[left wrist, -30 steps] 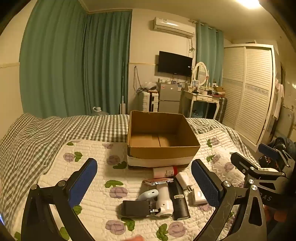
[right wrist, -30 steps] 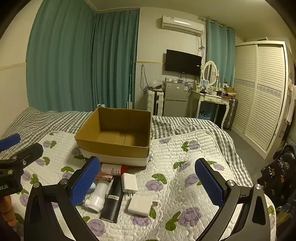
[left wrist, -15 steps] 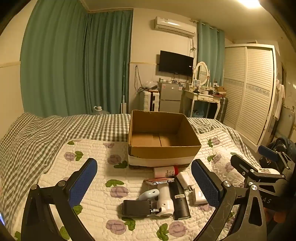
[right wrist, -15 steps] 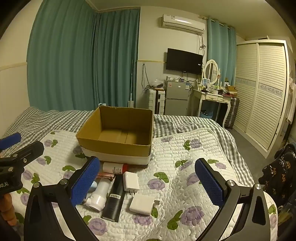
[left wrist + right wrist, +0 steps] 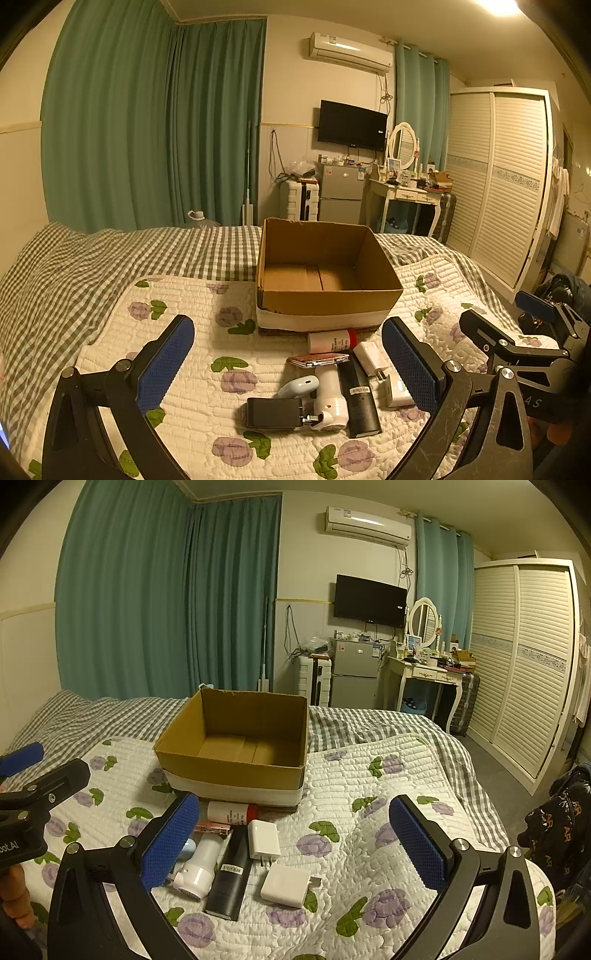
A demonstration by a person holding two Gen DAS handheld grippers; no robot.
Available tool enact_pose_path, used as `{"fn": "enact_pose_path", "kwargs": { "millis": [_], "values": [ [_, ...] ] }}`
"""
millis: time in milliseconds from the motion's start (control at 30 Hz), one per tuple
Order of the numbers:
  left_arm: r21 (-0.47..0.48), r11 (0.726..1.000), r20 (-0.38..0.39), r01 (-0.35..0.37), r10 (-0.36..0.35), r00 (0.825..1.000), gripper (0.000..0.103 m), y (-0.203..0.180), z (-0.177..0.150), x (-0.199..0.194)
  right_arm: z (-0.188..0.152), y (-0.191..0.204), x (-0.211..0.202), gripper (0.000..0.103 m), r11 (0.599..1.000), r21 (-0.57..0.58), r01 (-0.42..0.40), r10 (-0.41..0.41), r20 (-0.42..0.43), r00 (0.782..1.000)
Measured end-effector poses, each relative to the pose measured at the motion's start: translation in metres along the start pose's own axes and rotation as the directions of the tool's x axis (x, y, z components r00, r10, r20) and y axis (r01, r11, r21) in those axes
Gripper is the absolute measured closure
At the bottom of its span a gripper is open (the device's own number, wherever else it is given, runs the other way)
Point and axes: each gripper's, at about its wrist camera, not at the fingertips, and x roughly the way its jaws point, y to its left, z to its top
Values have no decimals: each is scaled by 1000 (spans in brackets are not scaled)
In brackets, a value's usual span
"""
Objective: Organize rigid objects
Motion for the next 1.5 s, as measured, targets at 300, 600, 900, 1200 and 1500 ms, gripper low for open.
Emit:
{"fn": "enact_pose_path", "kwargs": {
  "millis": [300,600,900,1200,1500],
  "values": [
    [6,1000,2,-1,1,1000,0,2,0,1,0,0,0,0,1000,0,0,0,-1,1000],
    [5,1000,3,-1,1,1000,0,2,1,2,-2,-1,1,0,1000,-2,1,-1,-5,1000],
    [5,1000,4,-2,2,1000,0,2,1,2,-3,0,3,0,1000,-3,2,-2,-13,1000],
    [4,1000,4,-2,2,1000,0,2,1,2,-3,0,3,0,1000,-3,2,-2,-13,1000],
    [4,1000,4,-2,2,1000,0,2,1,2,-3,0,3,0,1000,-3,2,-3,-14,1000]
  ]
}}
